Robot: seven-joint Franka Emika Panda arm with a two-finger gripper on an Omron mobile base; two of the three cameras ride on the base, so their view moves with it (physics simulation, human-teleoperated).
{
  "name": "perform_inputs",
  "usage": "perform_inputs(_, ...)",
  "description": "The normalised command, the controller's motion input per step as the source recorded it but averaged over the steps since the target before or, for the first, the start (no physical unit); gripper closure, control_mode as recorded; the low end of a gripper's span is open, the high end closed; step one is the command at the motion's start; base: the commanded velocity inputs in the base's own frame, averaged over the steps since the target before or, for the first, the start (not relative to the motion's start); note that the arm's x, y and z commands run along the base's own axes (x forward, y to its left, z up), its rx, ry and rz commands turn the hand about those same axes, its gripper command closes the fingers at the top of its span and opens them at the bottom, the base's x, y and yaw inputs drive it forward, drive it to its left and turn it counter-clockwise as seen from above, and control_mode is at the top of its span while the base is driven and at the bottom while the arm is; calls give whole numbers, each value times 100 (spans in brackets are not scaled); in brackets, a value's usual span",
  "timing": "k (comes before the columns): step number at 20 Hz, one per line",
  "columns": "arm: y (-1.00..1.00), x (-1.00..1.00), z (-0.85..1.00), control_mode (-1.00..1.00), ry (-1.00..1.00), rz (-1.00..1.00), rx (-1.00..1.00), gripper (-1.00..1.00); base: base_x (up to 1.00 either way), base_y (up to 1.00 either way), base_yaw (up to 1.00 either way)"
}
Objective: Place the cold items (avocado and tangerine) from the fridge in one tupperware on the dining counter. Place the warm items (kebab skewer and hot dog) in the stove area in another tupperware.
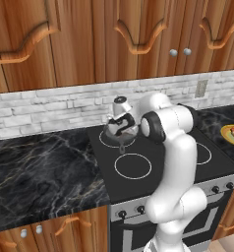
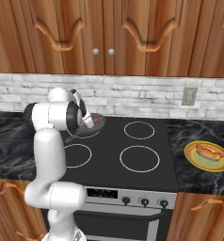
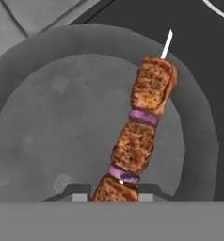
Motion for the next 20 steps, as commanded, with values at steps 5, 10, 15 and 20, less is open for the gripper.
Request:
perform_inputs(5,0,-64,56,-100,-19,0,0,100,0,0,0)
perform_inputs(10,0,-55,89,-100,-4,0,-1,100,0,0,0)
perform_inputs(15,0,-57,90,-100,-5,0,-1,100,0,0,0)
perform_inputs(20,0,-74,65,-100,-5,0,0,100,0,0,0)
